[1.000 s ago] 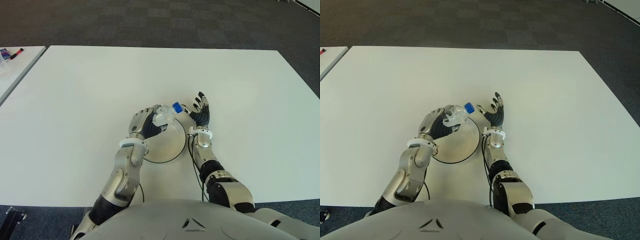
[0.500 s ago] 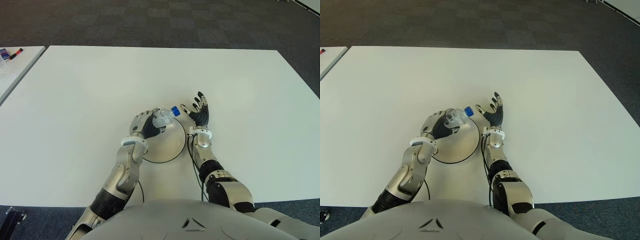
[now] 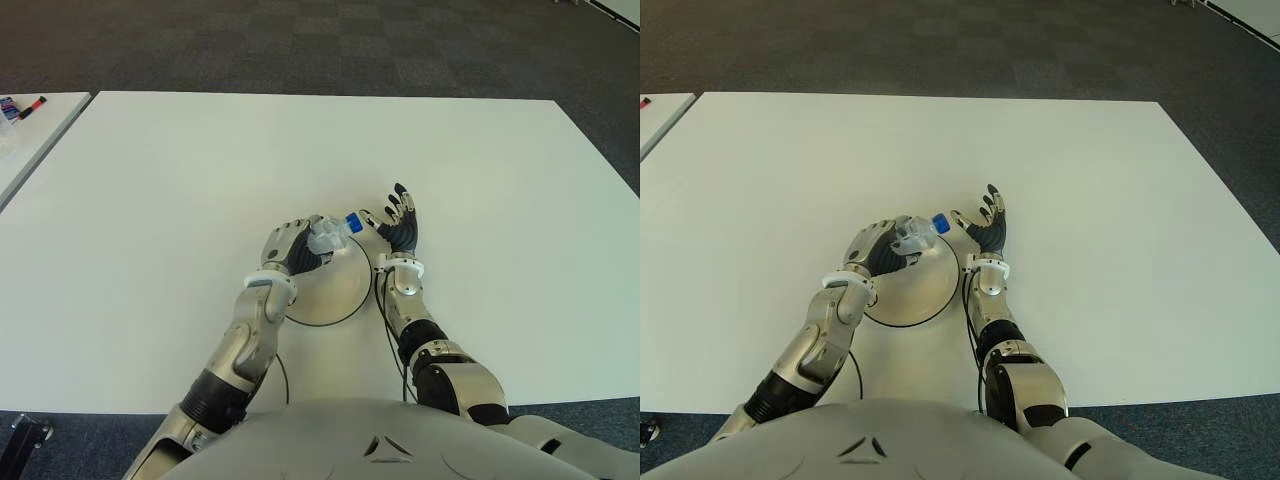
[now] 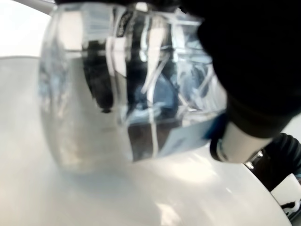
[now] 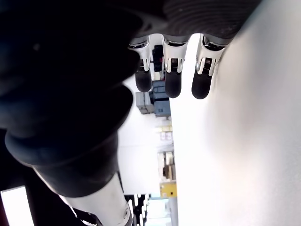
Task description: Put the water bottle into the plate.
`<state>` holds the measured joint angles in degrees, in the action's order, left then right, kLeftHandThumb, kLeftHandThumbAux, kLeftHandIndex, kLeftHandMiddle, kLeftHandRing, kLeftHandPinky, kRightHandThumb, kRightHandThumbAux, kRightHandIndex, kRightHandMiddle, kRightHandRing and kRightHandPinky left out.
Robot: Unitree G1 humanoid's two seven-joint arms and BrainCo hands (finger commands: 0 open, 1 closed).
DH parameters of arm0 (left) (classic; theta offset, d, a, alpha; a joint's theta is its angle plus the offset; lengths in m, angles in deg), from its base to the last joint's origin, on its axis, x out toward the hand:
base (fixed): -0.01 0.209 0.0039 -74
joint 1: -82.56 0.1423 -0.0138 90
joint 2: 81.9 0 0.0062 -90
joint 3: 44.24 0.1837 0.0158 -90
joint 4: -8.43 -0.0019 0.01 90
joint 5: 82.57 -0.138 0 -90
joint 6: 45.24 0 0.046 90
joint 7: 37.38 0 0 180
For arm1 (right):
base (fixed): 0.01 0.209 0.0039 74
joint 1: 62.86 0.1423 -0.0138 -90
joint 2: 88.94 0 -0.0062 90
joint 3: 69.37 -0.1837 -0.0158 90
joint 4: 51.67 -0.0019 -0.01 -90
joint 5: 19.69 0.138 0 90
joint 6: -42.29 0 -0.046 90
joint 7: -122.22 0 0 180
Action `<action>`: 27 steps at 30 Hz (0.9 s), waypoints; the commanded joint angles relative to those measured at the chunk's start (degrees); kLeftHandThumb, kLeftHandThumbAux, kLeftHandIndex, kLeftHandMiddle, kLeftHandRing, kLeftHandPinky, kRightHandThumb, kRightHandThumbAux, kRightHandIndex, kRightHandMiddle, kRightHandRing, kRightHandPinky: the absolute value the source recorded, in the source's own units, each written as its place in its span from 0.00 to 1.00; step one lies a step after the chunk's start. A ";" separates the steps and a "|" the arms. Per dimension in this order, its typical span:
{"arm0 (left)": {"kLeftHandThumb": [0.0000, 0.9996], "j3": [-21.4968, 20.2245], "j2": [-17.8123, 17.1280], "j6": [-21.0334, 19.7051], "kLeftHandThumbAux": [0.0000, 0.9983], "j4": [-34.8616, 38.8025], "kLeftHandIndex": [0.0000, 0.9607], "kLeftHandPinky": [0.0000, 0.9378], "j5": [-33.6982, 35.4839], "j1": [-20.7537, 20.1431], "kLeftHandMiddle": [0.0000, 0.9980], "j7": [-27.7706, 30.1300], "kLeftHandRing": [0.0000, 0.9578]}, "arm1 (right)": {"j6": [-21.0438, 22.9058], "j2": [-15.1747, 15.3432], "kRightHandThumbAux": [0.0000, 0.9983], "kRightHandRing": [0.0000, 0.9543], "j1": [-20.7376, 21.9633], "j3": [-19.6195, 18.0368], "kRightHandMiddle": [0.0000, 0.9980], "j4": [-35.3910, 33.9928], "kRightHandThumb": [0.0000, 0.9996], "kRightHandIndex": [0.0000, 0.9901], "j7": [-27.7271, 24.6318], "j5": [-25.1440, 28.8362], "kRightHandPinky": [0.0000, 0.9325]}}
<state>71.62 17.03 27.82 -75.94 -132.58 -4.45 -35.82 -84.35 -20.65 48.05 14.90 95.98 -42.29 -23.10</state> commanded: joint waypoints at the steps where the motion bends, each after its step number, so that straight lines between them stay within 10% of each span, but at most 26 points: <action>1: 0.86 0.34 -0.95 0.44 0.67 -1.68 0.42 0.14 0.54 -0.77 0.53 0.13 0.81 | 1.32 -0.69 0.96 0.11 -1.26 -0.40 0.10 1.52 0.00 0.12 -0.21 0.99 0.17; 23: 0.86 1.27 -2.45 2.97 0.67 -3.12 0.42 0.38 -0.52 -1.22 0.53 -1.76 0.84 | -0.25 -0.50 0.98 0.12 -1.00 -0.27 0.12 2.57 0.00 0.14 0.29 0.98 0.19; 27: 0.86 1.64 -2.74 3.00 0.67 -2.97 0.42 0.73 -1.01 -1.30 0.53 -2.19 0.86 | -0.33 -0.39 0.98 0.13 -0.94 -0.22 0.12 2.75 0.00 0.14 0.14 0.93 0.19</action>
<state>72.76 14.78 30.65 -77.84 -133.06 -5.73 -37.26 -86.04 -20.69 48.24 14.92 96.90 -42.19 -22.56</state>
